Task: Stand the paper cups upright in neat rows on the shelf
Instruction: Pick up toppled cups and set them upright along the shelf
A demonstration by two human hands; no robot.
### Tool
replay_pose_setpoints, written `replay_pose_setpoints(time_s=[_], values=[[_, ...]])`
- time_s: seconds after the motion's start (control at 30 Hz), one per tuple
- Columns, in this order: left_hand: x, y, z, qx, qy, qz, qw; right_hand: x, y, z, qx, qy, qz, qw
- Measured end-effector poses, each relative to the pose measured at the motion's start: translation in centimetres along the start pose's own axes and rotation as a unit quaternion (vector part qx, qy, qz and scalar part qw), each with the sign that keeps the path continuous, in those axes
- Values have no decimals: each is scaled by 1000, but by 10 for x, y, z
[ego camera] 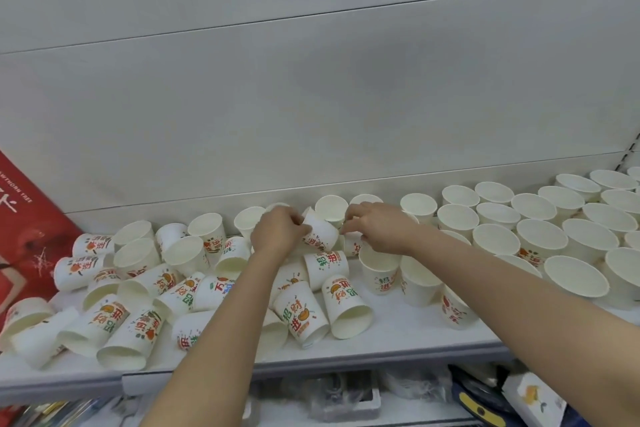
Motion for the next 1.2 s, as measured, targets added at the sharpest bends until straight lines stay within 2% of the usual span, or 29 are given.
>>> replay_pose_setpoints(time_s=[0.17, 0.23, 0.33, 0.47, 0.57, 0.63, 0.73, 0.8, 0.87, 0.97, 1.03, 1.13, 1.2], values=[[-10, 0, 3, 51, 19, 150, 987, 21, -2, -6, -37, -71, -4, 997], [-14, -3, 8, 87, 18, 178, 980, 27, -3, -8, -56, -86, -13, 995], [-18, -8, 10, 61, 1, 195, 979, 28, -2, -10, -58, -75, -14, 995], [-17, -19, -3, -9, 55, 167, 984, 17, 10, -15, -27, -23, -13, 999], [-4, -35, -12, 29, 101, 107, 989, 2, 17, -16, -1, 33, -14, 999], [6, -41, -12, 70, 91, 93, 989, -7, 19, -14, -1, 51, -10, 999], [15, -37, -4, 121, 28, 105, 987, -15, 20, -7, 2, 37, 16, 999], [16, -32, 2, 125, 10, 104, 987, -15, 23, -2, 16, 10, 47, 999], [11, -26, 4, 104, 23, 103, 989, -16, 25, -1, 26, 7, 69, 997], [-5, -19, -2, 67, 73, 88, 991, -23, 17, -12, 67, 65, 97, 991], [-23, -17, -7, 61, 92, 61, 992, -34, 1, -22, 123, 157, 96, 975], [-50, -19, -4, 67, 45, 43, 996, -63, -32, -22, 164, 316, 53, 933], [-60, -21, 1, 63, 7, 30, 998, -86, -57, -5, 170, 327, 15, 930]])
Point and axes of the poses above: each hand's wrist, its own x-axis towards the middle knuckle, its own z-axis out of the palm, y = z × x, the point moved 2 cm from there along x, towards the middle knuckle, and after that the axes turned 6 degrees about x, right-handed, at the moved point
